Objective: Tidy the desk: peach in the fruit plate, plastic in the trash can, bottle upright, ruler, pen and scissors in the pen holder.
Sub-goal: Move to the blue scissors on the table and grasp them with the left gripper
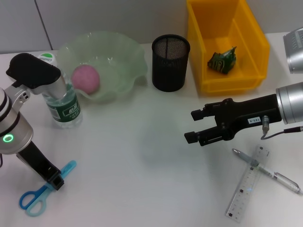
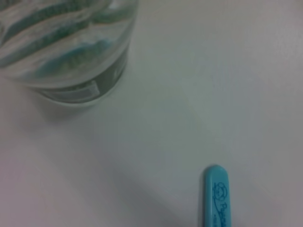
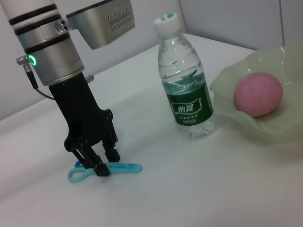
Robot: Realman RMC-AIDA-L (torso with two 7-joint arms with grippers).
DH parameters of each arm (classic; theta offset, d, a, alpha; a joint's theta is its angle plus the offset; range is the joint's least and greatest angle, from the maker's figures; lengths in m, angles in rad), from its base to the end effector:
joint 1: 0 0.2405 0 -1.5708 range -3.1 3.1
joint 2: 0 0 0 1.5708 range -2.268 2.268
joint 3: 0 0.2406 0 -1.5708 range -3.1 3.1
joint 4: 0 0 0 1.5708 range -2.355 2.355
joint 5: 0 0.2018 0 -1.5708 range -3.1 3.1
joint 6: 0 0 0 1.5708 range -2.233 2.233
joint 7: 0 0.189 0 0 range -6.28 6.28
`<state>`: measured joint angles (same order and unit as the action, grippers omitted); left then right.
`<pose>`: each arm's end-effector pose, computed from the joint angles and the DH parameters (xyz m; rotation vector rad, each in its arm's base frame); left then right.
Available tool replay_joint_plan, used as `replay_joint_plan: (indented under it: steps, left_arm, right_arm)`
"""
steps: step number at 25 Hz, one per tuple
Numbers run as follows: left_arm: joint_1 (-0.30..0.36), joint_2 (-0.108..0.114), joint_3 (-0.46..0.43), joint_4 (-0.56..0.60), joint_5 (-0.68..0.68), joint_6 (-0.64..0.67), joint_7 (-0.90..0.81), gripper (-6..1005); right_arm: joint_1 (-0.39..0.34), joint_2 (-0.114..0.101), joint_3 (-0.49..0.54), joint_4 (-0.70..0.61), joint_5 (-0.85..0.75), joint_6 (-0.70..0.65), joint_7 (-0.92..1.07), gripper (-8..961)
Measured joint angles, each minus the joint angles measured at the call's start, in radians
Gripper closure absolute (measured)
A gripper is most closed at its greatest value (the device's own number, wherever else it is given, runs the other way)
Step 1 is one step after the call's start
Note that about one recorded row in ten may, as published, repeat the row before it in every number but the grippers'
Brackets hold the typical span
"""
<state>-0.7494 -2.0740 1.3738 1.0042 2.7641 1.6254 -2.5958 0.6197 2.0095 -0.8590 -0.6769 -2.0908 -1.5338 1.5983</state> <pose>-0.2414 0.3335 -0.0447 -2.5157 -1.1255 0.9246 0.2232 0.3443 -0.0341 -2.8908 0.7131 0.4081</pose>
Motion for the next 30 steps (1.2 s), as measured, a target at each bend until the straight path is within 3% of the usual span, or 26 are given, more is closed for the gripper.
replay_joint_plan:
  steps: [30]
  left_arm:
    - [0.003, 0.002, 0.002, -0.011, 0.01, -0.009, 0.004, 653]
  right_arm:
    - [0.0, 0.002, 0.005, 0.001, 0.0, 0.0, 0.0, 120]
